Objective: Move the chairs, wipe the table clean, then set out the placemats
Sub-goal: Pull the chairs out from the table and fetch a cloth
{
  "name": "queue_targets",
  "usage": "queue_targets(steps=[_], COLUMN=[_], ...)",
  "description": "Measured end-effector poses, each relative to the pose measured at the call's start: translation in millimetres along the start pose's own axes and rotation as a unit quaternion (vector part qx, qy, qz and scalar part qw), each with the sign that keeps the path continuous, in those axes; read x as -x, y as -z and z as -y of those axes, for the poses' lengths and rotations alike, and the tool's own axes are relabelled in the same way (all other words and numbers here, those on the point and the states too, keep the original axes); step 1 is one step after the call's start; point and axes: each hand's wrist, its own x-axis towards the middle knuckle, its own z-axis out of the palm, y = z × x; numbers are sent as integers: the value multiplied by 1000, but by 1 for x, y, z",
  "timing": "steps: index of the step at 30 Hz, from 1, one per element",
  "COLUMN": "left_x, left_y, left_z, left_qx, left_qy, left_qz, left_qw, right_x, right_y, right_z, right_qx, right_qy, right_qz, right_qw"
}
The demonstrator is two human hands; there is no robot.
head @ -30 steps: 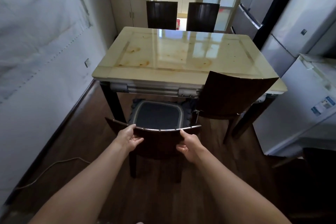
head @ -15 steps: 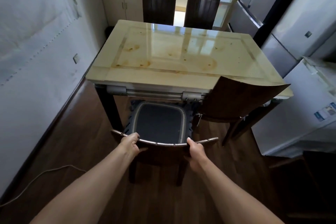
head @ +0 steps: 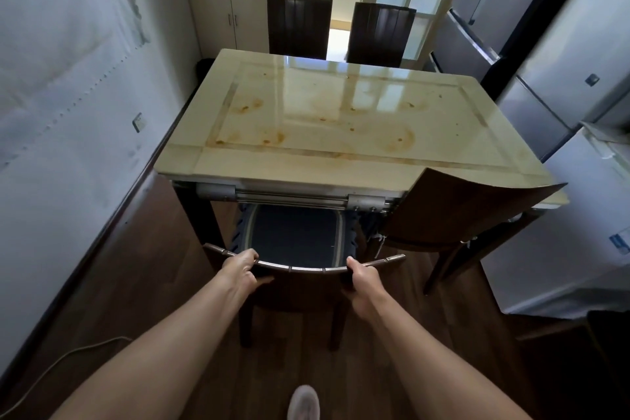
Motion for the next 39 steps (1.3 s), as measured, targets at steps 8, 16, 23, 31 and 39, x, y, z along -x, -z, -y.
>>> queue_targets(steps=[8,16,23,31,39], left_x=[-30,-56,-66,-87,-93], left_y=[-39,-77,-98,-105,-117], left_z=[-57,-107,-137,-169,-194], left_qx=[12,23,20,12,31], left_qy=[6,11,23,33,32], left_qz=[-7,-7,-21,4,-5], left_qw=[1000,1000,999,999,999], right_x=[-60,-106,-127,-137,-150], right_y=[-37,-69,-92,-114,-136], right_z=[51,99,124,142,160], right_qx=[3,35,38,36,11], right_qy=[-3,7,8,9,-9], right_qz=[16,17,15,11,-1], right_qw=[1000,999,999,999,1000])
